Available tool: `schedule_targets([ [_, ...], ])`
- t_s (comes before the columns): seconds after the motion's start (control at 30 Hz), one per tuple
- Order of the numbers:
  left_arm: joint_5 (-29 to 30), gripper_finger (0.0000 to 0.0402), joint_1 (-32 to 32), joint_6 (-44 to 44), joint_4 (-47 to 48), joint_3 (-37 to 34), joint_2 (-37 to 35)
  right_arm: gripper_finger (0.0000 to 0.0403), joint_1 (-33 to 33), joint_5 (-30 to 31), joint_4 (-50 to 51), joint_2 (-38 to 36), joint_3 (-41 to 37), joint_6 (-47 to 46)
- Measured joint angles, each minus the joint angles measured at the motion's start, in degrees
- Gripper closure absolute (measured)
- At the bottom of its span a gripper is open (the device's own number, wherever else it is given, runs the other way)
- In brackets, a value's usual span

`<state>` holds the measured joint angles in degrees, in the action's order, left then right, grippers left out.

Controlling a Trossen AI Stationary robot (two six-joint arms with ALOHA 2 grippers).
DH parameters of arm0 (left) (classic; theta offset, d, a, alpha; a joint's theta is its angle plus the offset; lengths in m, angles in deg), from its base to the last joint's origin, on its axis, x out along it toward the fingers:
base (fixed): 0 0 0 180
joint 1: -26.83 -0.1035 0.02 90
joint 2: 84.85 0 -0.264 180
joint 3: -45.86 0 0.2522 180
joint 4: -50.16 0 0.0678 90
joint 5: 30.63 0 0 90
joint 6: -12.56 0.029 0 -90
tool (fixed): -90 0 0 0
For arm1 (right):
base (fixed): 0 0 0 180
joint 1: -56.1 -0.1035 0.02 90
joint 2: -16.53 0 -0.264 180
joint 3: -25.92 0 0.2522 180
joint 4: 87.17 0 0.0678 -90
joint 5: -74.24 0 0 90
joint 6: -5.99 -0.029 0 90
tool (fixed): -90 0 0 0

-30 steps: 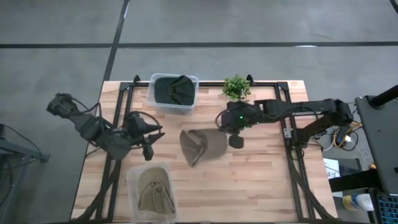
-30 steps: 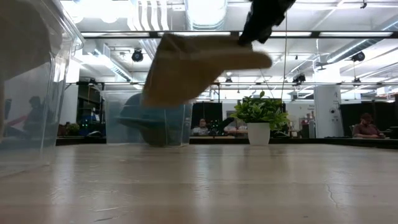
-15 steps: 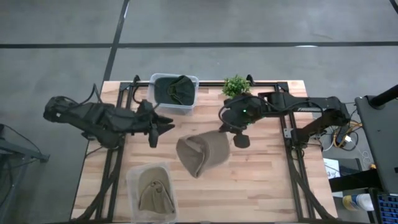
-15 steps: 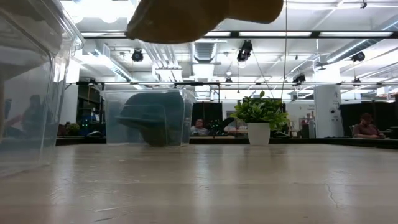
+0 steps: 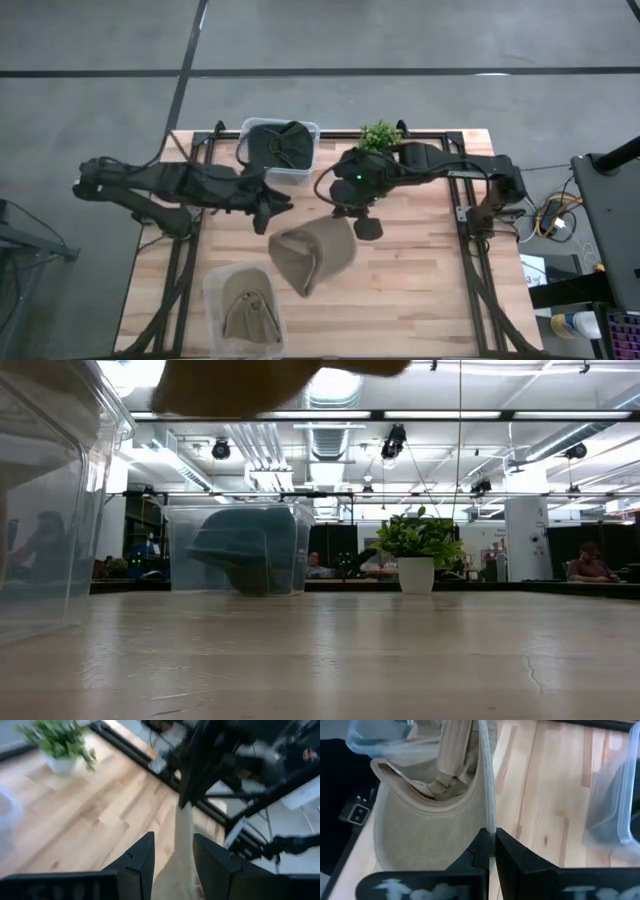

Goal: Pick & Place hat
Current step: Put the brown cap in the bottom transparent bin

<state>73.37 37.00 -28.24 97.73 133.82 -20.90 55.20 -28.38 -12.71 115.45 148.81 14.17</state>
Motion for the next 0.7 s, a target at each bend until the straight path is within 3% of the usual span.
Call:
schedule_targets([
  [0.3,-2.03,0.0276,-0.06,0.0,0.04,0.04,3.97,0.0394,0.01,-0.99,9.74,9.94,16.8,0.43],
  [0.7,-6.02,0.0276,-0.01,0.02,0.12,0.04,4.04,0.0394,0.03,-1.11,16.66,16.39,25.83,2.4],
])
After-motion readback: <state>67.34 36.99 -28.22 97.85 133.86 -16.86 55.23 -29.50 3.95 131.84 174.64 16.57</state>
